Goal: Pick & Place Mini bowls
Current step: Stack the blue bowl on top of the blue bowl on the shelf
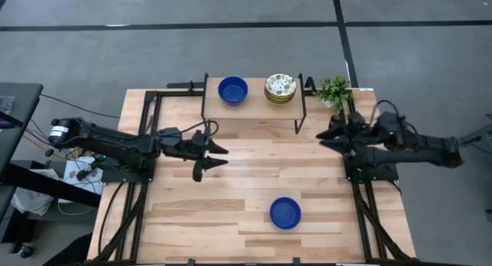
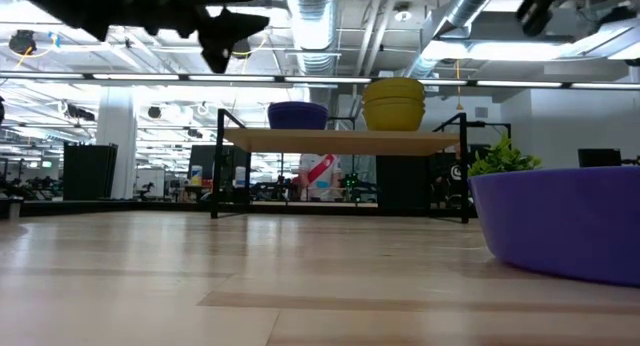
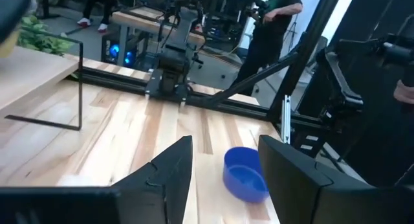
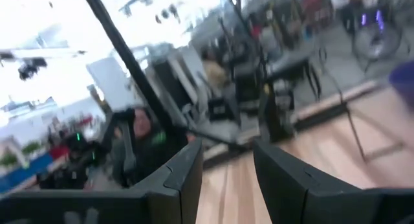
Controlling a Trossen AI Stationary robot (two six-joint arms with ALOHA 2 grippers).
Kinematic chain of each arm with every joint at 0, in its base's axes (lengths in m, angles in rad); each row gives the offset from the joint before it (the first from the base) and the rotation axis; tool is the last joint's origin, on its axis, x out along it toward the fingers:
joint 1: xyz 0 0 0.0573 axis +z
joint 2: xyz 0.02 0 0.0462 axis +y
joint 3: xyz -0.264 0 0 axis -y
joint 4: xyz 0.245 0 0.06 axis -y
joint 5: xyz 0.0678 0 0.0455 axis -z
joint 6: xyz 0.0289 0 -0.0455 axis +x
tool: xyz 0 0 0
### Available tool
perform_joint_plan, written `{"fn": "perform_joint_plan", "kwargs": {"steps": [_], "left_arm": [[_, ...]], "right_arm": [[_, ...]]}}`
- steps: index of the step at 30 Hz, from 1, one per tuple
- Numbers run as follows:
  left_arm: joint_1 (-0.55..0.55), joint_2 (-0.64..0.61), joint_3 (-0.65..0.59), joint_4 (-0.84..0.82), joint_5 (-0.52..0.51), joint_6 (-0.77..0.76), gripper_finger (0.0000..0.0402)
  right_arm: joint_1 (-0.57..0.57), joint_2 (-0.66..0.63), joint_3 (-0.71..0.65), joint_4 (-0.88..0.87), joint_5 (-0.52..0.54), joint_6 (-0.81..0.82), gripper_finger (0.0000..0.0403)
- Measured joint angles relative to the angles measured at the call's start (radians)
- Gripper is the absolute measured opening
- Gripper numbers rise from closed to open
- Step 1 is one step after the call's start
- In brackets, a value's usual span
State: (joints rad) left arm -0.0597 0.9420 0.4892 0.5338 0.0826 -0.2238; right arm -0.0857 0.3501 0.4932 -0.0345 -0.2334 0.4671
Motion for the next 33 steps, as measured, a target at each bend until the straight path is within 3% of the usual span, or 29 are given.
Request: {"fn": "perform_joint_plan", "kwargs": {"steps": [6,13,18,28,33], "left_arm": [[0.023,-0.091,-0.088,-0.001,0.007,-0.019,0.0175],[0.079,-0.176,-0.163,-0.001,0.163,-0.104,0.0177],[0.097,-0.216,-0.182,-0.002,0.165,-0.114,0.0175],[0.096,-0.221,-0.182,-0.001,0.166,-0.100,0.0176],[0.096,-0.221,-0.182,-0.002,0.166,-0.104,0.0175]], "right_arm": [[0.072,0.194,0.089,-0.137,0.000,-0.005,0.0127],[0.150,0.393,0.245,-0.392,0.000,-0.005,0.0127],[0.205,0.522,0.327,-0.515,0.000,-0.001,0.0127],[0.354,0.795,0.350,-0.538,-0.002,0.029,0.0127],[0.455,0.909,0.350,-0.444,-0.004,0.064,0.0127]]}}
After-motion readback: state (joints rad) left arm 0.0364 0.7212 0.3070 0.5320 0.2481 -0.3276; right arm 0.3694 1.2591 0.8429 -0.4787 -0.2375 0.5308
